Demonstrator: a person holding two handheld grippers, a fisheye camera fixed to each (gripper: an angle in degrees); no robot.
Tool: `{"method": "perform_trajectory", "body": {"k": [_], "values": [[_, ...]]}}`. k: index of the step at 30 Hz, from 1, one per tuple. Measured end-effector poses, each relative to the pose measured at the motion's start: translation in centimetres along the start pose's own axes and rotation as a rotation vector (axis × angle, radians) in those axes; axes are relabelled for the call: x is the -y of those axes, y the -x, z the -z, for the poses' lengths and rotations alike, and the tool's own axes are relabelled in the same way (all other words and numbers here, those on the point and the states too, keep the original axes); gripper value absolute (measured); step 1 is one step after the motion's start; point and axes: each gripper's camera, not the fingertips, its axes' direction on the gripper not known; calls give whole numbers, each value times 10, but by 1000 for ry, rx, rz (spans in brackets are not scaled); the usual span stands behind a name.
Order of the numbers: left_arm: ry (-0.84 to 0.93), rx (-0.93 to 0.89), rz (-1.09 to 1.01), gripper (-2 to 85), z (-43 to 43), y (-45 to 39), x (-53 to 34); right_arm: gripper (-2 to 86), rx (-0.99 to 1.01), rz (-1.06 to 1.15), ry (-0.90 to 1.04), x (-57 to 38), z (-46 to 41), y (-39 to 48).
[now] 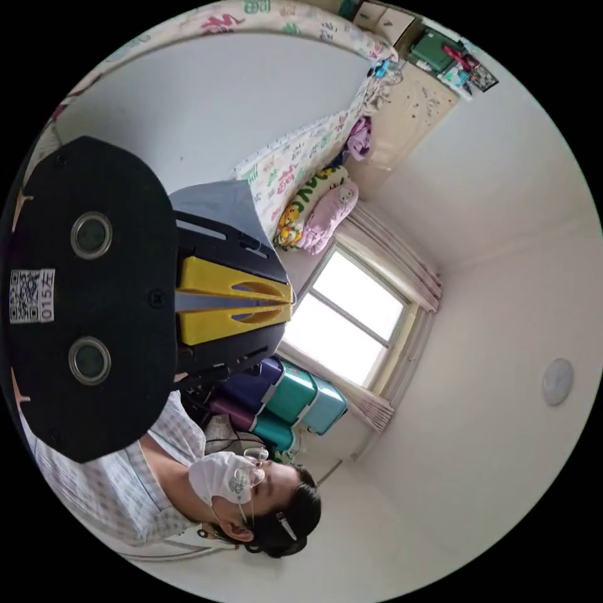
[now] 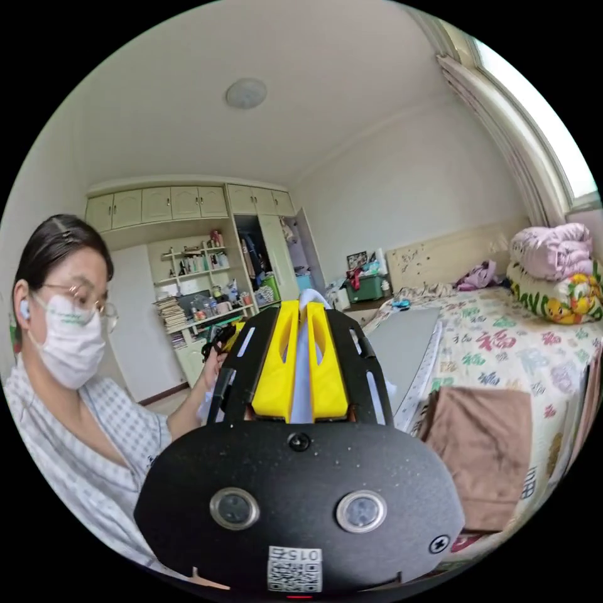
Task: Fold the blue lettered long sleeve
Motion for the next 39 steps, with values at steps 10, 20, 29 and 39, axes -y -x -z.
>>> {"method": "perform_trajectory", "body": {"k": [10,20,29,39], "values": [[-35,476,357,-9,197,-41,-31,9,14,-345,93,-100,0,-32],[127,728,502,-7,202,-99,-32,11,-218,-344,511,-146,-39,-16],[80,533,366,-9,163,-125,62,9,-75,-214,442,-89,-101,3],[-270,256,125,-9,136,-115,351,11,-194,18,69,187,-205,6]]}}
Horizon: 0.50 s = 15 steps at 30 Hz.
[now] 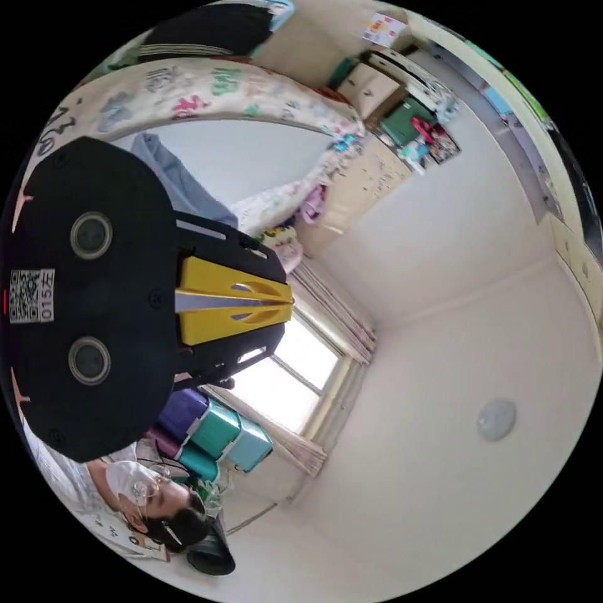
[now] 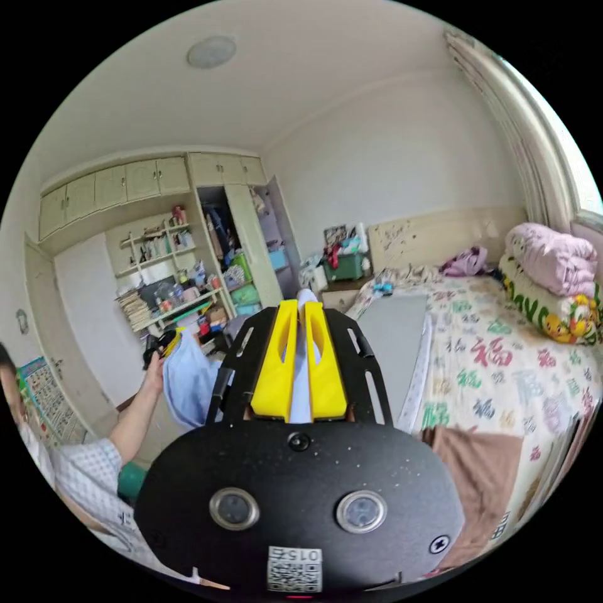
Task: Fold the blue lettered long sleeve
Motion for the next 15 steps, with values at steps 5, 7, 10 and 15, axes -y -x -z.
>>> {"method": "perform_trajectory", "body": {"k": [5,7,10,15], "values": [[-206,4,-296,-9,48,-99,36,8,9,79,-222,21,81,7],[-181,74,-334,-9,66,-99,11,8,12,95,-132,-7,90,-4],[24,209,-261,-9,79,-54,-52,9,-121,94,106,-94,72,-25],[258,364,86,-8,89,51,-176,10,-63,-335,514,-254,33,-94]]}}
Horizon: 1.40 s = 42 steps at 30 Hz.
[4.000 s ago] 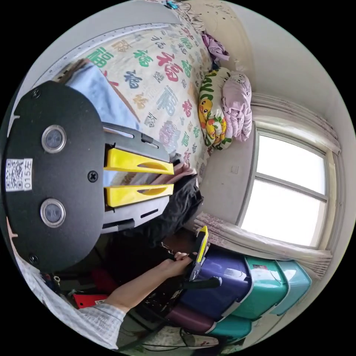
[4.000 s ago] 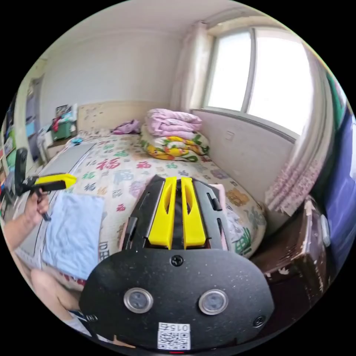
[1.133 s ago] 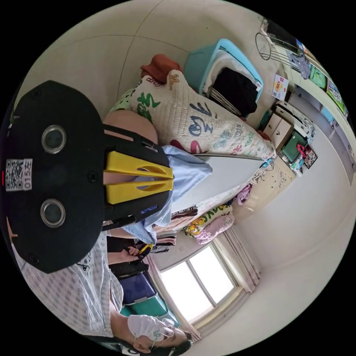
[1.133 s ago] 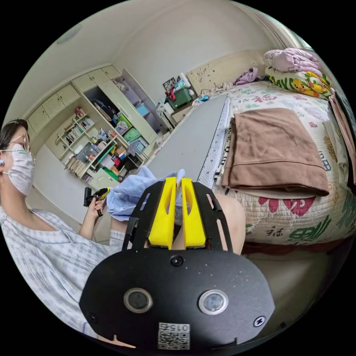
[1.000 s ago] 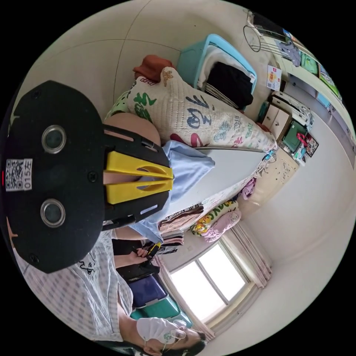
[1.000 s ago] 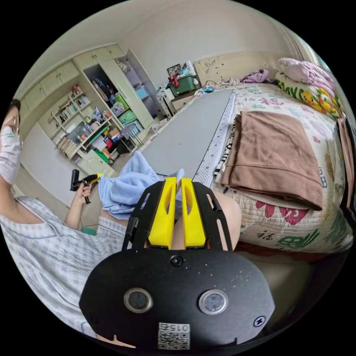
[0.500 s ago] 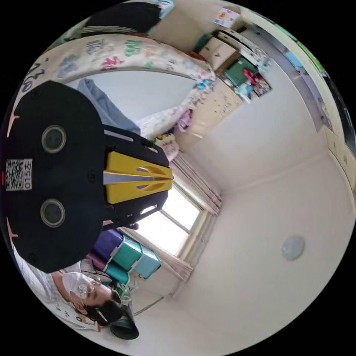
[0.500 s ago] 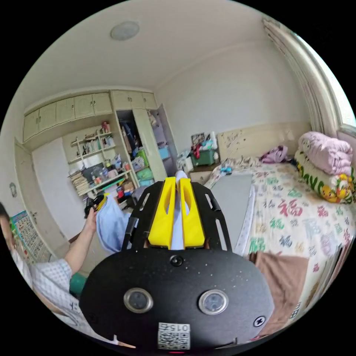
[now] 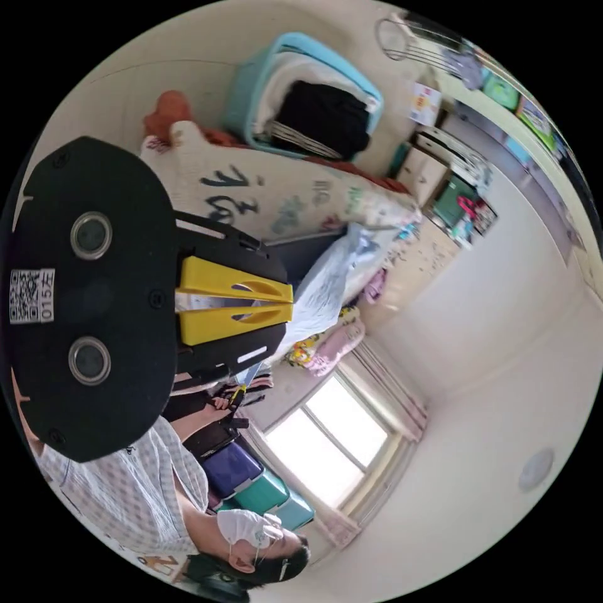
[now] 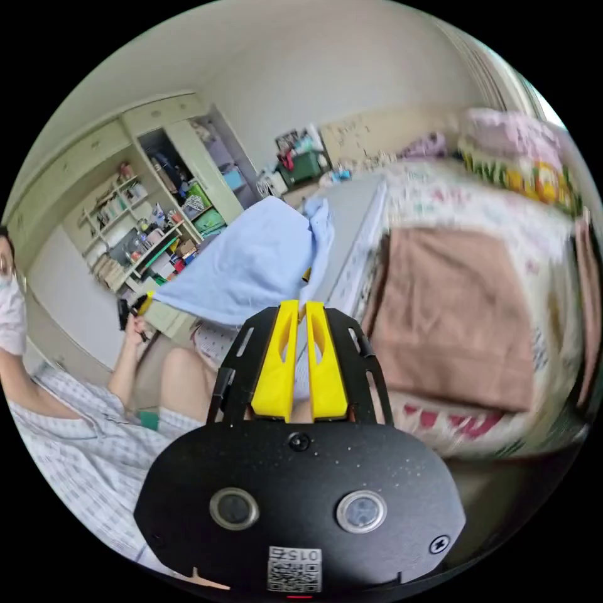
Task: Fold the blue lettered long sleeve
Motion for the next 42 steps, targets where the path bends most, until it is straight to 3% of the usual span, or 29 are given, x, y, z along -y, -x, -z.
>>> {"method": "perform_trajectory", "body": {"k": [4,7,14,20,25,27,34,38,42], "values": [[141,87,150,-7,-32,33,-62,10,53,-90,107,-26,-19,-13],[128,92,176,-7,-37,35,-76,9,-14,-32,120,-24,-7,4],[245,204,85,-6,-81,12,-77,3,-183,12,216,-19,-3,27],[364,287,53,-2,-127,12,-75,7,-112,-29,204,9,0,23],[223,433,-2,25,-140,8,-41,17,-205,33,51,84,24,25],[184,430,-90,42,-165,-2,-13,32,-177,158,14,144,10,34],[361,435,-462,93,-416,-22,98,109,-108,284,88,342,-138,48],[525,436,-520,105,-590,-4,141,132,-93,304,108,451,-245,53],[642,503,-534,114,-713,25,146,175,-135,166,153,527,-336,38]]}}
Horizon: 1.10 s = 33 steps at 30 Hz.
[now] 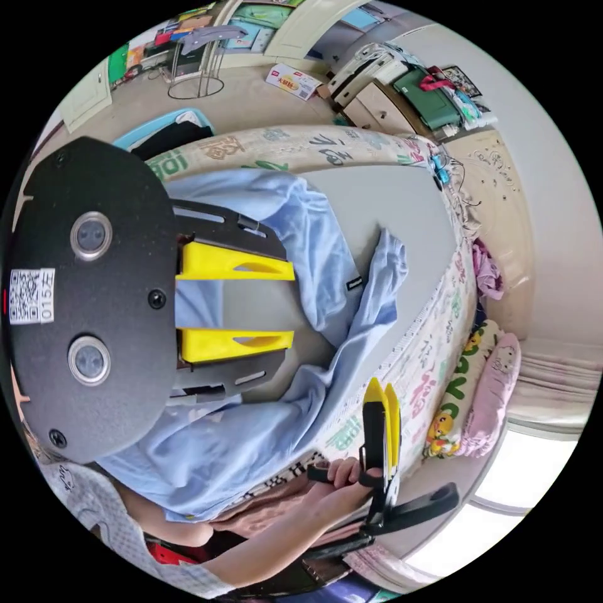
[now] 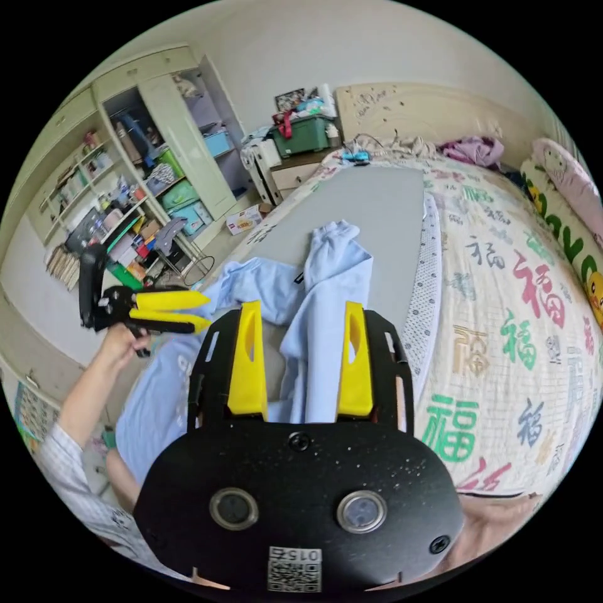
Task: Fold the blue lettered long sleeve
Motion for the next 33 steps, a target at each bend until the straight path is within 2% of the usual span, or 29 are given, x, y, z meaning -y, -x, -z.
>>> {"method": "perform_trajectory", "body": {"k": [3,5,7,9,13,15,17,19,21,24,27,28,30,31,33], "values": [[89,67,13,114,-68,2,29,170,-92,-26,150,29,-57,-8],[126,60,51,93,-103,15,32,134,-107,-30,224,35,-79,-12],[98,29,94,65,-110,26,28,88,-85,-10,230,37,-86,-11],[98,-2,129,33,-112,38,22,49,-176,33,176,35,-73,-8],[-118,168,217,12,-43,74,-26,42,-413,31,52,20,-11,-26],[-222,275,310,8,5,106,-69,41,-473,-80,-44,-9,50,-61],[-311,389,487,5,65,156,-150,42,-548,-146,-75,-41,90,-85],[-313,481,609,4,96,188,-219,44,-611,-217,-52,-93,129,-112],[-279,486,723,3,113,215,-288,47,-555,-283,-29,-132,145,-125],[-191,353,914,4,110,246,-392,88,-477,-358,-15,-172,153,-134],[-223,245,997,8,103,238,-468,112,-483,-390,-185,-188,175,-113],[-274,239,979,14,107,222,-485,112,-473,-391,-237,-190,179,-105],[-359,224,892,28,112,190,-491,114,-331,-246,-374,-189,179,-58],[-375,156,784,53,109,167,-481,116,-276,-192,-383,-187,174,-44],[-388,25,620,87,99,127,-458,128,-37,9,-296,-180,130,14]]}}
